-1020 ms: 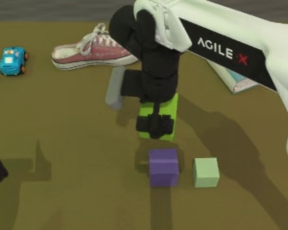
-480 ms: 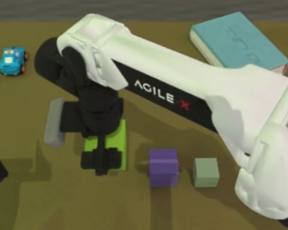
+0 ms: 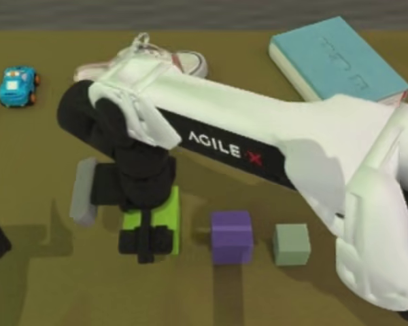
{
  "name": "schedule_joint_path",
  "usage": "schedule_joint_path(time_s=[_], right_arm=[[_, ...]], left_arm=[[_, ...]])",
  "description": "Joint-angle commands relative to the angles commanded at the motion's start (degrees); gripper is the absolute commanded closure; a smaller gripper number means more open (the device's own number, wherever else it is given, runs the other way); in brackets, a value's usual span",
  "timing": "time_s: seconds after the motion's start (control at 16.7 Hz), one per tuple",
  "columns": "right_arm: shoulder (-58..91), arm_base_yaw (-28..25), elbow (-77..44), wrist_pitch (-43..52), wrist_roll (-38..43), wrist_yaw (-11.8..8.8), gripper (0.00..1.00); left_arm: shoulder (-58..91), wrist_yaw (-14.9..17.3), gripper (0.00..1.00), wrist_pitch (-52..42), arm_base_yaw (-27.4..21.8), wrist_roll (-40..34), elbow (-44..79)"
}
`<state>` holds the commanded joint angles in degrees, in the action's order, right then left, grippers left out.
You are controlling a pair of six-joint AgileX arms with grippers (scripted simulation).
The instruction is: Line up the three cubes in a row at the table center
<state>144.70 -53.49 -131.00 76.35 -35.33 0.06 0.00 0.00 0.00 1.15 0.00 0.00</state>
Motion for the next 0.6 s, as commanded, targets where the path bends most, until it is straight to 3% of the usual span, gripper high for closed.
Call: schedule_joint_path(time_s=[0.24, 0.48, 0.6], right_arm=[[-0.24, -0.31, 7.51, -7.26, -0.13, 0.06, 1.00], [-0.20, -0.36, 7.87, -7.62, -0.16, 0.06, 1.00], [-0.20, -0.36, 7.87, -7.62, -0.16, 0.06, 0.85]], left_arm=[[0.00, 0.00, 0.00, 0.00, 0.00, 0.00, 0.00], [0.00, 0.00, 0.00, 0.00, 0.00, 0.00, 0.00], [0.00, 0.00, 0.00, 0.00, 0.00, 0.00, 0.00]])
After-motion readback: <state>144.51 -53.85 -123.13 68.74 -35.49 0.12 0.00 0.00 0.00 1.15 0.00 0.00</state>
